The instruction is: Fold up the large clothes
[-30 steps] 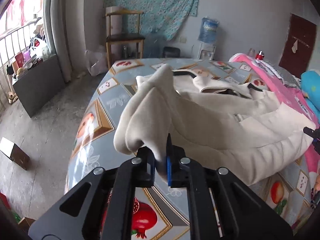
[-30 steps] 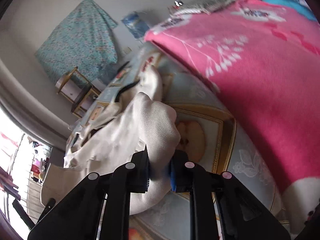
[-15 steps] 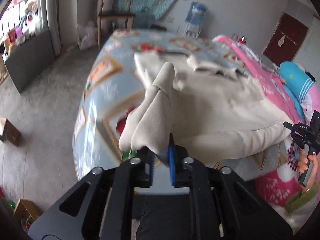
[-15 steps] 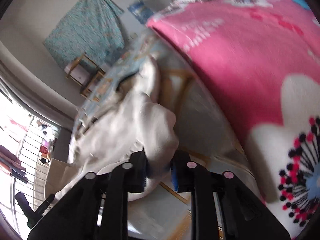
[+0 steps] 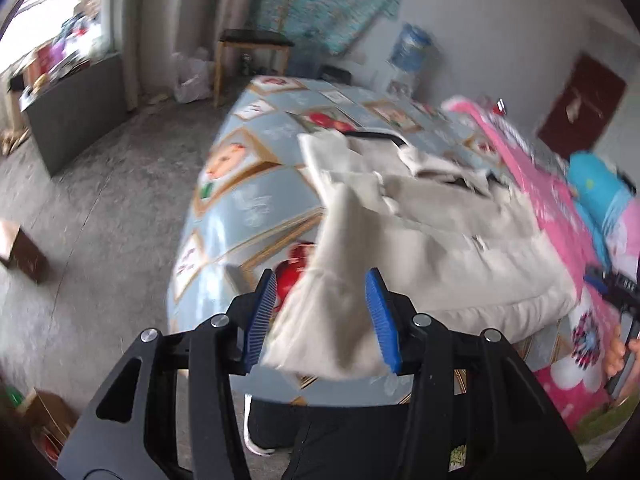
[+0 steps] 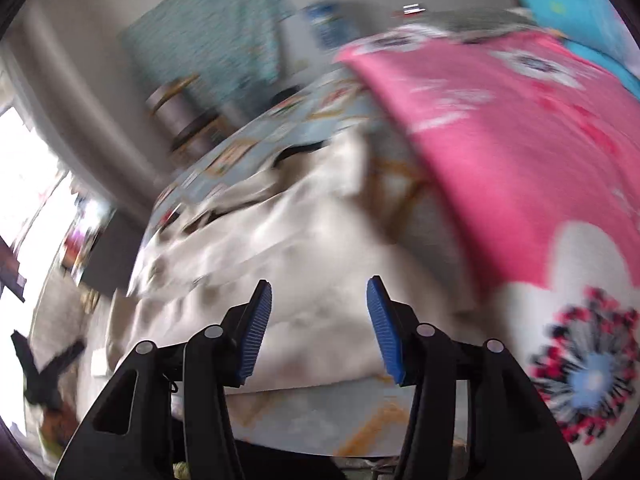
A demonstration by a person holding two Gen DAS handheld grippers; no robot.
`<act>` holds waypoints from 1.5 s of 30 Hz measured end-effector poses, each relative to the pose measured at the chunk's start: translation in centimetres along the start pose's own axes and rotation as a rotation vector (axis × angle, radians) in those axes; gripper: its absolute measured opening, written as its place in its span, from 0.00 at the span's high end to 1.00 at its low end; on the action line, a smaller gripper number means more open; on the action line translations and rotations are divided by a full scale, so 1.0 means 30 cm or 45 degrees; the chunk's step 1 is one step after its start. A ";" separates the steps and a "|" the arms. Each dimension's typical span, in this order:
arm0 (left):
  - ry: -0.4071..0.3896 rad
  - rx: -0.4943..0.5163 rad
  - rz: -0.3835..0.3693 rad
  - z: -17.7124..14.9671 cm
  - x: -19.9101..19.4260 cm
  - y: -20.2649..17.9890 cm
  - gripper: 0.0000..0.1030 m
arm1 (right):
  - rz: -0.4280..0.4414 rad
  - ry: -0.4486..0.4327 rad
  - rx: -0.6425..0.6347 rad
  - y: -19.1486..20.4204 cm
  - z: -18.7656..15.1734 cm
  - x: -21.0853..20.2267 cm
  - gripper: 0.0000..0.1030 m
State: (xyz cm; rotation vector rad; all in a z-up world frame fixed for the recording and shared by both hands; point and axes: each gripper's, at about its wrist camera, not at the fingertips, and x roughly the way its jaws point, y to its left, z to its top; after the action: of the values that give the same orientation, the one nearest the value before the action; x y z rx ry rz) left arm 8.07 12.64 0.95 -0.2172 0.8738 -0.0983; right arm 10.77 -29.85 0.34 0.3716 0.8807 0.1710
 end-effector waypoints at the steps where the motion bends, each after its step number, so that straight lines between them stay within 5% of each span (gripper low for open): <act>1: 0.019 0.056 0.010 0.019 0.036 -0.038 0.57 | 0.042 0.044 -0.061 0.061 0.002 0.045 0.49; 5: 0.062 0.228 0.112 0.078 0.177 -0.137 0.57 | -0.007 0.201 -0.346 0.289 -0.004 0.235 0.49; 10: 0.149 0.337 0.220 0.108 0.328 -0.160 0.59 | -0.056 0.312 -0.433 0.364 -0.020 0.365 0.50; 14: 0.131 0.347 0.190 0.108 0.331 -0.151 0.80 | -0.084 0.328 -0.454 0.373 -0.036 0.409 0.91; 16: 0.104 0.361 0.183 0.110 0.312 -0.154 0.92 | -0.114 0.280 -0.471 0.386 -0.022 0.391 0.94; 21: -0.010 0.281 0.073 0.156 0.189 -0.127 0.94 | -0.141 0.094 -0.490 0.446 0.020 0.278 0.95; 33: 0.045 0.209 0.030 0.175 0.299 -0.074 0.93 | -0.256 0.128 -0.502 0.417 -0.005 0.446 0.95; 37: -0.007 0.167 -0.018 0.183 0.253 -0.057 0.92 | -0.267 0.004 -0.538 0.455 0.012 0.366 0.95; 45: -0.001 0.148 -0.026 0.185 0.288 -0.044 0.92 | -0.274 -0.016 -0.507 0.424 0.032 0.412 0.98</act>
State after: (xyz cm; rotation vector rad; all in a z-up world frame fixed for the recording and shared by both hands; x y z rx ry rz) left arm 17.87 10.67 -1.78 -0.1177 0.8623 -0.1671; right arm 19.36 -14.70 -3.10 -0.0936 0.8456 0.1408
